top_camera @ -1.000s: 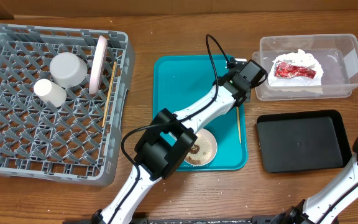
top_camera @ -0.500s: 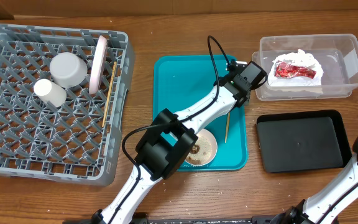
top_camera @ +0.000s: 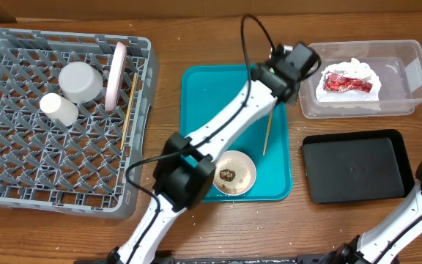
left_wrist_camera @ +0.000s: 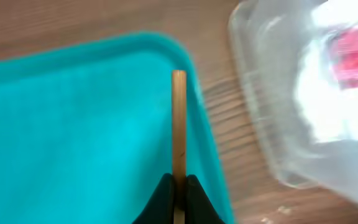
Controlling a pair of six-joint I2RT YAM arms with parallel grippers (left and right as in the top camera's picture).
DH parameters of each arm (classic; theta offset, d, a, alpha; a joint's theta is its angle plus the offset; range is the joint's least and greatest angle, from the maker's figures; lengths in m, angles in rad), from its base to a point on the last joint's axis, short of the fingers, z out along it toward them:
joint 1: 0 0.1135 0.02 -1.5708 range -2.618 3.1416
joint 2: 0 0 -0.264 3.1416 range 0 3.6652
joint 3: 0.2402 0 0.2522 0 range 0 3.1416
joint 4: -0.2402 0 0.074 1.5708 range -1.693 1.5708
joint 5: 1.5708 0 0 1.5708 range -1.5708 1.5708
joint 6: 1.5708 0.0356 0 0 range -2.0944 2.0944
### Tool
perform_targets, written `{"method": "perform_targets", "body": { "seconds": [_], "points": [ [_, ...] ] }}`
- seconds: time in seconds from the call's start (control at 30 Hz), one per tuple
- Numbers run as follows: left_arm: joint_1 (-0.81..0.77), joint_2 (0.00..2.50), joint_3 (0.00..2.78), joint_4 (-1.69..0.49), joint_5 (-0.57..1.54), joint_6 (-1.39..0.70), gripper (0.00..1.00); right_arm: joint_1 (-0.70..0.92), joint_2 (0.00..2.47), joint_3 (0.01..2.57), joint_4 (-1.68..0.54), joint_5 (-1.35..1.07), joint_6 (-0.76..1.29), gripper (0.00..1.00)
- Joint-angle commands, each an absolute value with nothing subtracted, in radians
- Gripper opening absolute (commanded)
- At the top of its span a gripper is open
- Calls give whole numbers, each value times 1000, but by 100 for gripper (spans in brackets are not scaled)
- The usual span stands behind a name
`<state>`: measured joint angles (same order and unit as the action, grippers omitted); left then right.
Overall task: Sort waste into correct bins and load items into the dishwasher
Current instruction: 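Carry the chopstick to the rack and insert it beside the first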
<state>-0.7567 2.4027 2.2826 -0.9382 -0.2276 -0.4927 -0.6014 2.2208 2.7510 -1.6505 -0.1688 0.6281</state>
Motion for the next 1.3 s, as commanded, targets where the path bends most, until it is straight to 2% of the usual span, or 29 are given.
{"method": "perform_targets", "body": {
  "seconds": [0.0, 0.07, 0.27, 0.4, 0.57, 0.83, 1.27],
  "points": [
    [-714, 2272, 2393, -983, -133, -471, 4, -604, 2207, 2769, -1648, -166, 624, 100],
    [-682, 2226, 2405, -1018, -139, -446, 4, -604, 2207, 2769, -1649, -166, 624, 100],
    [-543, 2128, 2405, -1158, -159, -173, 4, -604, 2207, 2769, -1649, -166, 624, 100],
    [-440, 2122, 2404, -1298, -242, -52, 4, -604, 2207, 2769, -1649, -166, 624, 100],
    [-319, 2145, 2402, -1420, -239, 76, 4, -604, 2207, 2769, -1649, -166, 624, 100],
    [-196, 2218, 2396, -1431, -237, 128, 4, -604, 2207, 2769, -1648, -166, 624, 100],
    [-123, 2331, 2396, -1421, -250, 68, 4, -604, 2207, 2769, -1649, -166, 624, 100]
  ]
}}
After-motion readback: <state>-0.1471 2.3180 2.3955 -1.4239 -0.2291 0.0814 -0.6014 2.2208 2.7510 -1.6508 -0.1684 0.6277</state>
